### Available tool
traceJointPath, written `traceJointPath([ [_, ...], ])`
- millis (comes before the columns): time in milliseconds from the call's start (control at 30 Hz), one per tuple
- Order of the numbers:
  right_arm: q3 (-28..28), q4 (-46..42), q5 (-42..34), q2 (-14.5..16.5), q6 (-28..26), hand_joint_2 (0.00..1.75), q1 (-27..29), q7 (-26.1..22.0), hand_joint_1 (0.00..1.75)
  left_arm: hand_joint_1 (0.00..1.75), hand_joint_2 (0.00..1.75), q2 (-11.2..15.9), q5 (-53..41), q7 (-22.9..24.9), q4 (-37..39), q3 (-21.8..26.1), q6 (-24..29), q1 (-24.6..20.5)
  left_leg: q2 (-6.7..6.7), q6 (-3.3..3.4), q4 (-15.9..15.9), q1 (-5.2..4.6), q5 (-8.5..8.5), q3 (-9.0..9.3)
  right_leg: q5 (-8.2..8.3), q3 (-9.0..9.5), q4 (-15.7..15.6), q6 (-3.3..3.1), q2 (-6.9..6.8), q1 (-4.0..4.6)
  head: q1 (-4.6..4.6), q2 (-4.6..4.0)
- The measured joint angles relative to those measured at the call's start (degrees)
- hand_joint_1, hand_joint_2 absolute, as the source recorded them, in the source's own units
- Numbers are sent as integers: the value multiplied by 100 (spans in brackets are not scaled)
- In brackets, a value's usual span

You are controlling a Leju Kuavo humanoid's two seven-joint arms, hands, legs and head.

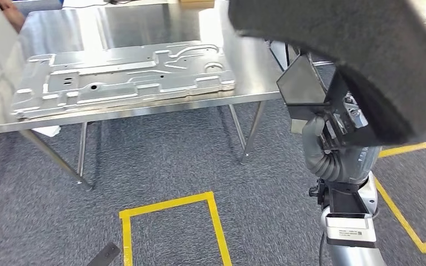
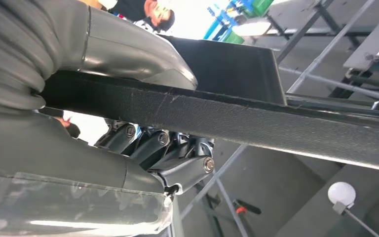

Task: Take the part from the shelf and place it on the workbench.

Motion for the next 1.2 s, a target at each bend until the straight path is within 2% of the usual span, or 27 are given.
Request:
traceJointPath([
  [33, 2, 1, 3, -5, 1, 175, 0, 7, 175, 0, 175, -1, 0, 0, 0, -1, -1, 1, -70, 0, 1, 7, 0, 1, 37, -57, 85, 3, 7, -4, 17, 0],
  [67, 5, 2, 7, -9, 2, 175, -1, 11, 175, 0, 175, -2, 0, 1, 0, -1, -1, 1, -130, -1, 1, 17, 0, 8, 190, 1, -73, 3, 18, -5, 30, 0],
  [133, 8, 2, -15, -19, 16, 175, -8, 3, 175, 0, 175, -4, 0, 11, 0, -1, 1, 1, -227, -9, 0, 40, -2, 22, 593, 318, -798, 8, 77, -13, 62, 0],
  [167, 8, -1, -58, -23, 37, 175, -13, -15, 175, 0, 175, -4, -2, 26, 0, -1, 3, 0, -267, -26, 4, 42, 0, 17, 731, 467, -1148, 12, 129, -13, 87, 0],
  [200, 9, -5, -109, -25, 61, 175, -16, -41, 175, 0, 175, -4, -6, 49, 0, -2, 8, 1, -300, -51, 2, 39, 8, 1, 785, 550, -1361, 16, 174, -15, 107, 0],
  [267, 13, -13, -197, -25, 98, 175, -17, -89, 175, 0, 175, -3, -17, 87, 0, -4, 15, 11, -322, -68, -5, 11, 22, -33, 776, 572, -1485, 28, 227, -25, 102, 0],
  [333, 17, -15, -218, -25, 104, 175, -15, -110, 175, 0, 175, -5, -25, 107, 0, -14, 17, 20, -308, -55, -38, -1, 28, -18, 779, 569, -1496, 33, 237, -35, 47, 0],
  [500, 20, -18, -177, -25, 100, 175, -15, -114, 175, 0, 175, -5, -37, 184, 0, -48, 55, 11, -296, -75, -95, -4, 43, 29, 780, 577, -1496, 22, 248, -42, -61, 0],
  [667, 21, -18, -160, -24, 96, 175, -14, -112, 175, 0, 175, -5, -46, 199, 0, -57, 60, 11, -294, -76, -91, -29, 41, 19, 778, 579, -1502, 26, 248, -54, -87, 0],
  [767, 21, -26, -157, -24, 93, 175, -10, -110, 175, 0, 175, -8, -52, 197, 0, -58, 61, 11, -288, -57, -128, -37, 44, 43, 822, 608, -1484, 67, 247, -62, -89, 0],
  [833, 19, -37, -153, -24, 89, 175, -12, -109, 175, 0, 175, -20, -55, 193, -1, -58, 64, 11, -274, 2, -176, 1, 15, 111, 775, 551, -1343, 107, 227, -52, -78, 0],
  [900, 19, -45, -150, -23, 86, 175, -17, -111, 175, 0, 175, -29, -55, 191, -2, -56, 68, 12, -247, 52, -201, 34, -29, 160, 541, 276, -835, 151, 205, -61, -35, 0],
  [967, 20, -47, -146, -24, 85, 175, -6, -111, 175, 0, 175, -30, -55, 190, -2, -56, 68, 16, -220, 48, -199, 53, -61, 188, 288, -125, -164, 192, 198, -85, 1, 0],
  [1000, 20, -47, -144, -24, 85, 175, 4, -110, 175, 0, 175, -30, -55, 188, -2, -56, 68, 18, -213, 32, -197, 66, -84, 211, 271, -246, -4, 211, 193, -100, 11, 0],
  [1033, 21, -47, -144, -24, 85, 175, 11, -108, 175, 0, 175, -32, -55, 186, -2, -56, 67, 20, -211, 6, -195, 84, -112, 249, 364, -258, -51, 228, 187, -115, 20, 0],
  [1067, 21, -49, -143, -24, 84, 175, 15, -106, 175, 0, 175, -35, -55, 183, -2, -56, 67, 21, -213, -29, -192, 107, -150, 304, 570, -150, -324, 253, 182, -133, 31, 0],
  [1100, 21, -50, -143, -24, 83, 175, 17, -106, 175, 0, 175, -38, -56, 180, -2, -56, 67, 21, -216, -72, -189, 129, -197, 367, 807, 25, -720, 284, 179, -157, 47, 0],
  [1133, 21, -50, -142, -23, 81, 175, 19, -106, 175, 0, 175, -39, -57, 179, -2, -56, 69, 18, -222, -121, -189, 143, -243, 423, 928, 185, -1102, 301, 180, -160, 70, -1],
  [1167, 22, -52, -142, -22, 80, 175, 20, -106, 175, 0, 175, -39, -58, 176, -2, -56, 71, 15, -225, -166, -195, 149, -283, 459, 979, 307, -1369, 289, 182, -154, 89, -1],
  [1200, 22, -55, -139, -22, 80, 175, 26, -107, 175, 0, 175, -37, -60, 172, -2, -57, 73, 14, -226, -209, -212, 142, -313, 478, 952, 373, -1492, 249, 184, -139, 100, -1],
])
